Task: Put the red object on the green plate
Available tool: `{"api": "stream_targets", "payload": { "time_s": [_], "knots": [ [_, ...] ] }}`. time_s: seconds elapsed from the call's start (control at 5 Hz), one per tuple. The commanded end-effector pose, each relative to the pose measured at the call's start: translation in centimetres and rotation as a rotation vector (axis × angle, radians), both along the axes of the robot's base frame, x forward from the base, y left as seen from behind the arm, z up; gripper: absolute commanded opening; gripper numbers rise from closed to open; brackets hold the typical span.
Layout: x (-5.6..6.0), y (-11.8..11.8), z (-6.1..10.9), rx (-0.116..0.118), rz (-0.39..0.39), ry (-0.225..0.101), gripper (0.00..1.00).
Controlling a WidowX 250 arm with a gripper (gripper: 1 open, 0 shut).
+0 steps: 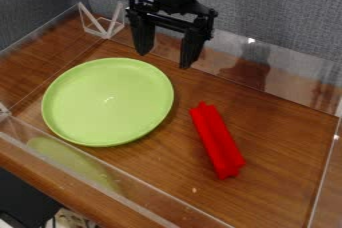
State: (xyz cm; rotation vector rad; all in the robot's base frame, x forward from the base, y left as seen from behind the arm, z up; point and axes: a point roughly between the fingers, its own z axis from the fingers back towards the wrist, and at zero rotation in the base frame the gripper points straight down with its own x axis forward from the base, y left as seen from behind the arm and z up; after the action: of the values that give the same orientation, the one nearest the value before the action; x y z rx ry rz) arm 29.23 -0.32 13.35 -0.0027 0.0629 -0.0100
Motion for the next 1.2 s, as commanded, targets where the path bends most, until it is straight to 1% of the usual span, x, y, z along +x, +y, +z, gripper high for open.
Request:
{"api": "stream_targets", "payload": {
  "time_s": [0.0, 0.2, 0.4, 0.6, 0.8, 1.0],
  "knots": [
    [-1.3, -2.5, -0.9, -0.010, 0.115, 0.003, 1.00],
    [-2.8, -5.6, -2.1, -0.028, 0.235, 0.001, 1.00],
    [-3.4, -8.2, -4.3, -0.049, 0.391, -0.007, 1.00],
    [-3.5, -9.8, -6.3, -0.065, 0.559, -0.033, 1.00],
    [-3.2, -10.3, -7.8, -0.075, 0.614, -0.033, 1.00],
    [-2.8, -10.0, -9.0, -0.079, 0.680, -0.041, 1.00]
  ]
}}
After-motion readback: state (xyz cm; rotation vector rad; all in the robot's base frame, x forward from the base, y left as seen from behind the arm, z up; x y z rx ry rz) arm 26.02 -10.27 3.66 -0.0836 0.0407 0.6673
